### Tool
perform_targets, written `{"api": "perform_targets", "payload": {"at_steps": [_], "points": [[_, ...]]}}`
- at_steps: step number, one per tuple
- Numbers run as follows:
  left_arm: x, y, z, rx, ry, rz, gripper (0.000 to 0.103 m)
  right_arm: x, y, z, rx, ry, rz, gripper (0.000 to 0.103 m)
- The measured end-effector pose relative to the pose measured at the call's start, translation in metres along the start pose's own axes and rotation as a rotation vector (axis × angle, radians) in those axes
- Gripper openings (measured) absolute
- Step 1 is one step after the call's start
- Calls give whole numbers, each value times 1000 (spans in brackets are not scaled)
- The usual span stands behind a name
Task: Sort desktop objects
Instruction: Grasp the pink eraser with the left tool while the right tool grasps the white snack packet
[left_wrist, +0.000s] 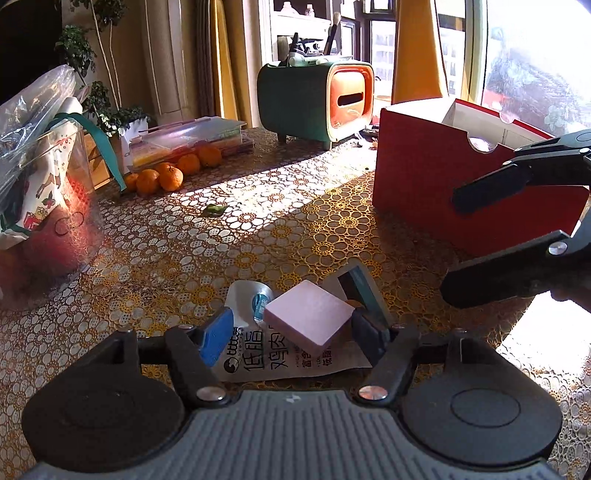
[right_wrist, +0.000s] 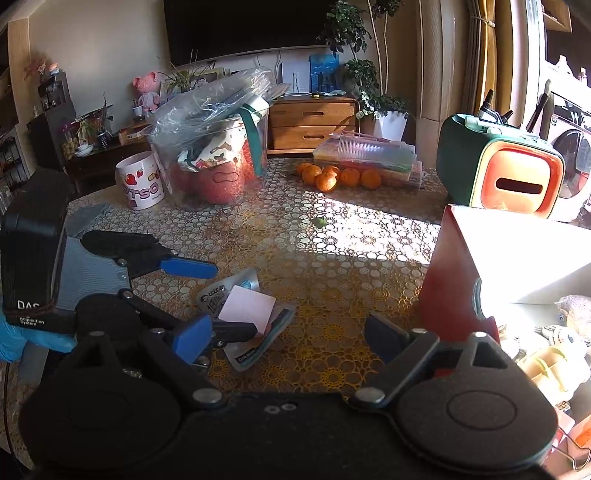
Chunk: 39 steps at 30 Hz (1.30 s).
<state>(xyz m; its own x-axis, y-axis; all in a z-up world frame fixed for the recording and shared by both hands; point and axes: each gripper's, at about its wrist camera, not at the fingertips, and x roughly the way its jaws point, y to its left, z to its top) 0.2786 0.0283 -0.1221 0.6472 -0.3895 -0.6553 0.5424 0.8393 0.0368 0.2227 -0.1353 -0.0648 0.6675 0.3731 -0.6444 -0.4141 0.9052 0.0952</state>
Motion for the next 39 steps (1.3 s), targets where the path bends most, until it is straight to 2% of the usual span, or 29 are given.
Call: {"api": "perform_targets", "payload": {"at_steps": [3,7,9,13,16,28,39], "points": [[1,-1,-1,7,-16,-6,66,4,-4,-2,8,10,1,90],[1,1,0,-11,-28,-14,53,7,-6,-4,16,17,4,90],[-2,0,0,-4,-35,-10,50,9,-6,-5,18,21,5,90],[-6,-2,-3,-8,-53,11,49,14,-6,-7,17,28,3,90],[-12,2,-6,-55,-76,34,48,19,-6,-6,14,38,4,88],[-41,36,-22,-162,-120,154,48,56,10,0,-35,71,25,82],[-45,48,-26,-196,-130,178,47,97,22,3,-75,84,46,80]]}}
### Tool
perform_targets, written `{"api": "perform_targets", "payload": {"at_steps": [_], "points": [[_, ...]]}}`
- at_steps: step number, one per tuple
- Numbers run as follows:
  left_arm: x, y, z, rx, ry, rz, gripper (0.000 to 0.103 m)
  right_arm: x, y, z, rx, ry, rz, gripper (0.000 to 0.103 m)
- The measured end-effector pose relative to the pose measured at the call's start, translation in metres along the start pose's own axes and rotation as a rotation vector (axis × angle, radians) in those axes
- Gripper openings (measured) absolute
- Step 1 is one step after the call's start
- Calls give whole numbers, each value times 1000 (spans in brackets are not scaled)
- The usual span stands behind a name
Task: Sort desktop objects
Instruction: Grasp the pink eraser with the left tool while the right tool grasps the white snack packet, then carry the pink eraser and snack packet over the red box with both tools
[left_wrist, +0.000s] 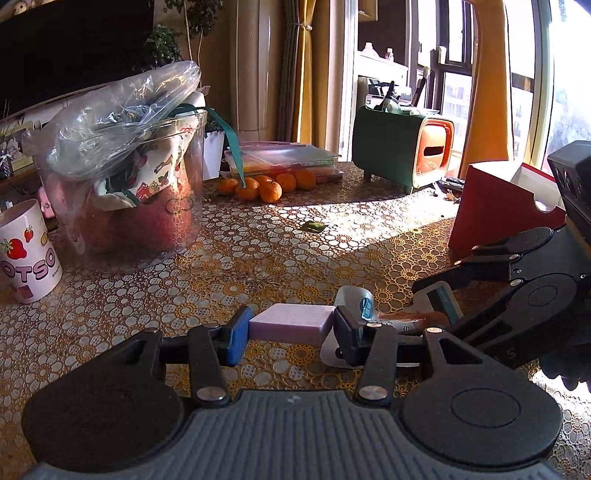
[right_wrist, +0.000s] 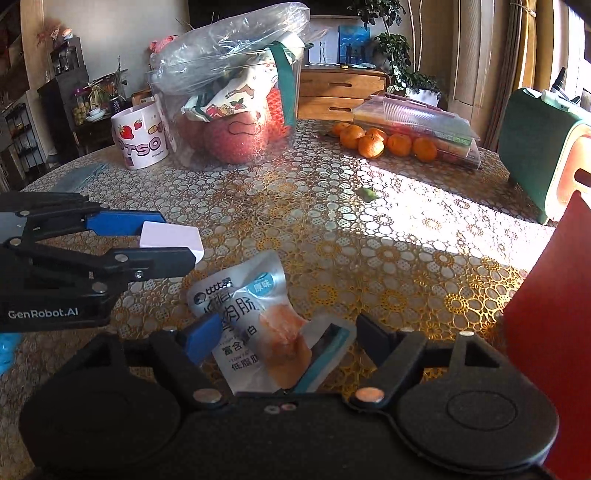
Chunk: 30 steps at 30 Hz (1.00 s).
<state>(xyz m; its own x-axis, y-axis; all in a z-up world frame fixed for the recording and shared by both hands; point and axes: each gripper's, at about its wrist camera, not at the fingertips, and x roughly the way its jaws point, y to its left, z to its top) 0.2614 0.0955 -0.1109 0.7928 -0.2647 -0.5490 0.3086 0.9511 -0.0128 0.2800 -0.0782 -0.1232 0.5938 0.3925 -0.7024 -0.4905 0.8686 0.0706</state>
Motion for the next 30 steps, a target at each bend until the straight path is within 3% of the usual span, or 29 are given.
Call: {"api": "perform_targets", "payload": {"at_steps": [6,10,15,25,29,30], "points": [[0,3,1,-12,-3,2,47,12,7,3,-34,-21,4,86],[-2,3,1,-17,-8,4,47,16,16,3,-82,-25,3,84],[-4,4,2,-23,-11,11,47,11,19,5,-97,-31,21,61],[-13,2,2,-31,-19,0,47,-8,24,-1,-92,-39,13,44],[-13,1,0,-37,-16,-3,47,-6,23,-2,-105,-5,47,48],[-13,1,-1,-40,-16,-5,47,-5,22,-1,-92,2,57,55]]}}
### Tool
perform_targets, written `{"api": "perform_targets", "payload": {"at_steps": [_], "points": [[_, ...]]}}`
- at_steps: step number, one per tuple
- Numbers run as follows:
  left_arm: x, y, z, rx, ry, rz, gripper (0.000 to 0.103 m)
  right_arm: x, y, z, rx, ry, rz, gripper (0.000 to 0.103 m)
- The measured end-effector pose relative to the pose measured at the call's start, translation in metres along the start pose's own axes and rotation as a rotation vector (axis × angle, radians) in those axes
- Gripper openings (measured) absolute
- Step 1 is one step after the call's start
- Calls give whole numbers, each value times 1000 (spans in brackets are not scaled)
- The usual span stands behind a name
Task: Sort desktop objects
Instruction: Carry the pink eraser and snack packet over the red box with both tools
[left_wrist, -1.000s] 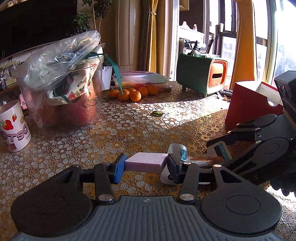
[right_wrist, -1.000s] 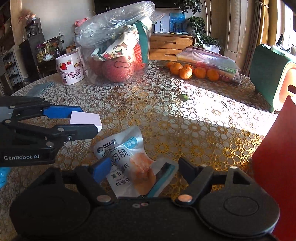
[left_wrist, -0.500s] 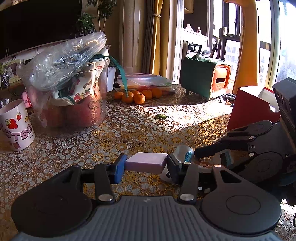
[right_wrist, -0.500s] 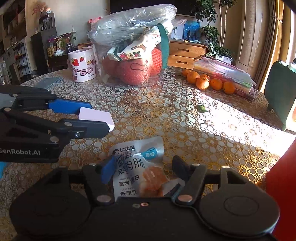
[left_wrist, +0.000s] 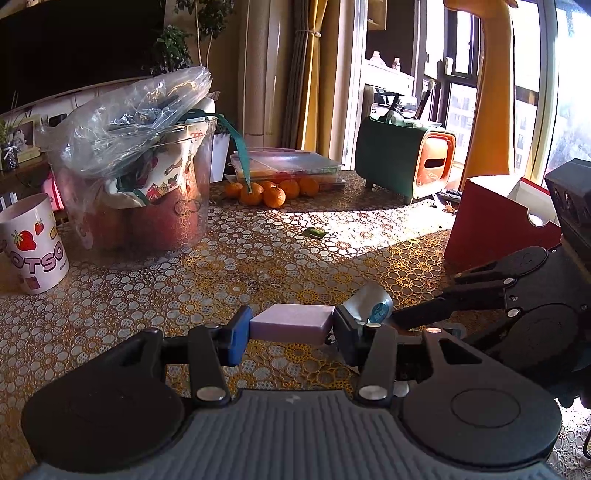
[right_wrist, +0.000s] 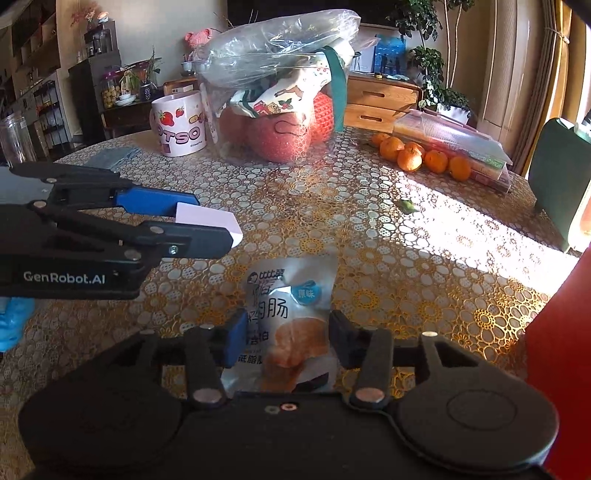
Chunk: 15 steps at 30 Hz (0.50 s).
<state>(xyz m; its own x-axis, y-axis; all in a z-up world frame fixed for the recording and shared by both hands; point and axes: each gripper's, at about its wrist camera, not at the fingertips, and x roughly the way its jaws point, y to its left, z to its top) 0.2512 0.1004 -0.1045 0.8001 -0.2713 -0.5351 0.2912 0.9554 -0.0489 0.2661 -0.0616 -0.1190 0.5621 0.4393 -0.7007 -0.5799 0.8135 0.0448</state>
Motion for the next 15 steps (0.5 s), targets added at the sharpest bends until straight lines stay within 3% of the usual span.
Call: {"api": "perform_targets", "payload": {"at_steps": [1,3,5,8,10,12,15], "points": [[0,0,0,-2,0,0,47,3,-3,2,18,19,25,59],[0,1,-1,-5,1,0,47,6,2,4,-30,43,60,77],[0,2,-1,-10,0,2,47,10,11,5,-92,64,55,83],[-1,5,-1,-19,-3,6,47,12,13,5,-77,69,54,85],[-2,6,-1,-24,-5,8,47,11,13,6,-84,72,43,76],[-2,7,-1,-28,-4,7,47,10,13,7,-87,72,36,55],[-3,7,-1,-27,-6,10,47,7,11,11,-90,79,38,50]]}}
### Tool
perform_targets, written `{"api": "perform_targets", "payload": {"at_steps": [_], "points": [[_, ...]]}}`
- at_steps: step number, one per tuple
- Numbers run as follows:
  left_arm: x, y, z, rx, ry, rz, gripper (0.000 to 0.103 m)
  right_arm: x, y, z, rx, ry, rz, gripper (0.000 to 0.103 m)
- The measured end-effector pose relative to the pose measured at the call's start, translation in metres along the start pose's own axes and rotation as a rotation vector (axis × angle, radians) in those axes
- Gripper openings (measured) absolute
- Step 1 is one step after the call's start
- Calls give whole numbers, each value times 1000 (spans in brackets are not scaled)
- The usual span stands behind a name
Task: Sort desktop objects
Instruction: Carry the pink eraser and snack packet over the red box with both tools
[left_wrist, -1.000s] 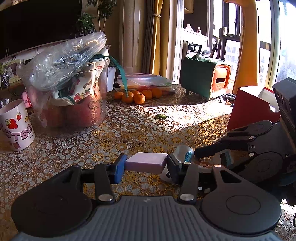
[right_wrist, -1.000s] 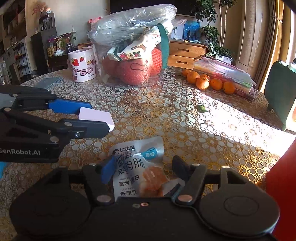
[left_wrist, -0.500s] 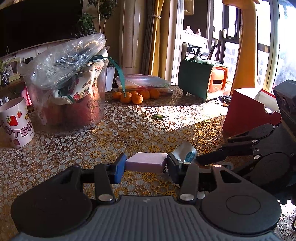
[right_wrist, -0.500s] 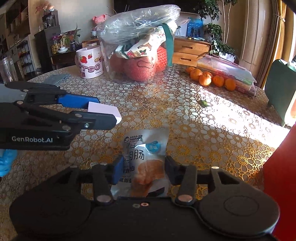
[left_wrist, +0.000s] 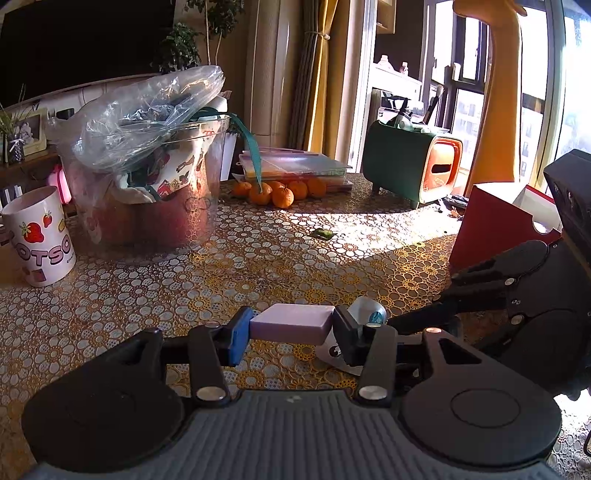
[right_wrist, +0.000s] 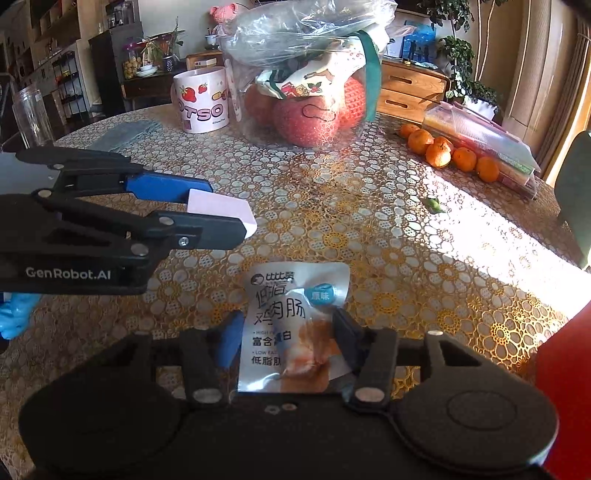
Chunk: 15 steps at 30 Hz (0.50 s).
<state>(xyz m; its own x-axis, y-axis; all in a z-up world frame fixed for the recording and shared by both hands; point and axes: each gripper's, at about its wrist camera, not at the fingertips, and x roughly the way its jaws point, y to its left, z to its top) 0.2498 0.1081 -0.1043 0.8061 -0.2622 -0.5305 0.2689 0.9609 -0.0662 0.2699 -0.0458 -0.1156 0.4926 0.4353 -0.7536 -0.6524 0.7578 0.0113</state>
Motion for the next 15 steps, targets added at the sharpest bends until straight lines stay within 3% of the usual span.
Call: {"api": "perform_targets", "payload": {"at_steps": [5,15], "points": [[-3,-2,1,-2,-1,-2,47,-8,9,1,-38,-16,-19,41],[-12,-13,3,-8,-4,-20,47,-39,-7,-13,78,-61,-17,36]]}}
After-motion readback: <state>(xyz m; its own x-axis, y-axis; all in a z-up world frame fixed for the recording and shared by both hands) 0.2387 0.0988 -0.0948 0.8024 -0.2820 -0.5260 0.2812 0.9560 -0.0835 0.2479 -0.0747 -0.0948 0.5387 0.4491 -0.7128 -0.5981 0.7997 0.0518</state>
